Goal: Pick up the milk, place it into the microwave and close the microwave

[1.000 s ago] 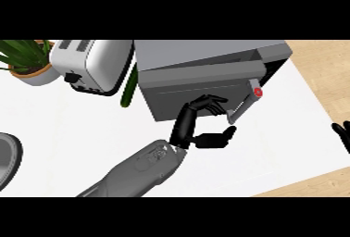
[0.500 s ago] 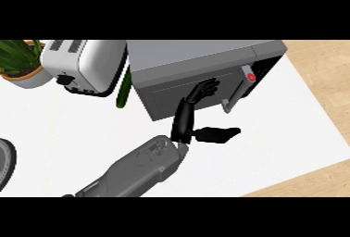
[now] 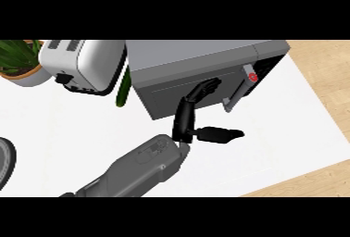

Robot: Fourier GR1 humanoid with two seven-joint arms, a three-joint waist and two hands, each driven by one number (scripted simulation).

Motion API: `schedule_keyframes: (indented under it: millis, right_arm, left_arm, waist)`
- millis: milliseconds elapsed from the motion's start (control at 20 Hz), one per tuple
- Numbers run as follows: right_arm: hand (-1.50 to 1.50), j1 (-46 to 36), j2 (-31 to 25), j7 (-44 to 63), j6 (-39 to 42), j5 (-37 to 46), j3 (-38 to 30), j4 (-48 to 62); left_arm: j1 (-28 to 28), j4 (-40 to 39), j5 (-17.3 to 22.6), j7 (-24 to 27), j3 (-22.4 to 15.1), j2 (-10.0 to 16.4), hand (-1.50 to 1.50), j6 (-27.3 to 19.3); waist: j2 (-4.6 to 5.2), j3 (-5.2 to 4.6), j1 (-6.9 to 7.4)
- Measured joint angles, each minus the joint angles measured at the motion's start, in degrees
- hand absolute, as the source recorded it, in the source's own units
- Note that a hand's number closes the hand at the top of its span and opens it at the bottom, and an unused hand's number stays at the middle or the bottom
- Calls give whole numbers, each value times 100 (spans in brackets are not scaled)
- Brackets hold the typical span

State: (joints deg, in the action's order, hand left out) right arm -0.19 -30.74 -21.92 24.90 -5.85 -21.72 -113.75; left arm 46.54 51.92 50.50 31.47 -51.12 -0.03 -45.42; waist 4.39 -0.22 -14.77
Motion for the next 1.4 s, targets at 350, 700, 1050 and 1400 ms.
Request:
schedule_keyframes:
  millis: [350, 700, 1050, 1400]
  right_arm:
    - [150, -288, -88, 47, -50, 37, 4, 172]
    - [-150, -409, 354, 178, 101, -705, 286, 599]
    - [-150, -551, 518, 420, 354, -1451, 420, 1085]
    - [-150, -774, 396, 568, 569, -1898, 361, 1495]
  left_arm:
    - [57, -42, 243, 236, -52, 0, -150, 13]
    - [128, -68, 421, 398, -126, 1, -150, 58]
    - [142, -132, 581, 610, -145, 1, -150, 98]
    - [147, -188, 731, 794, -150, 0, -150, 120]
  waist:
    - [38, 5, 22]
    - [82, 36, 58]
    - [89, 30, 35]
    - [88, 33, 3]
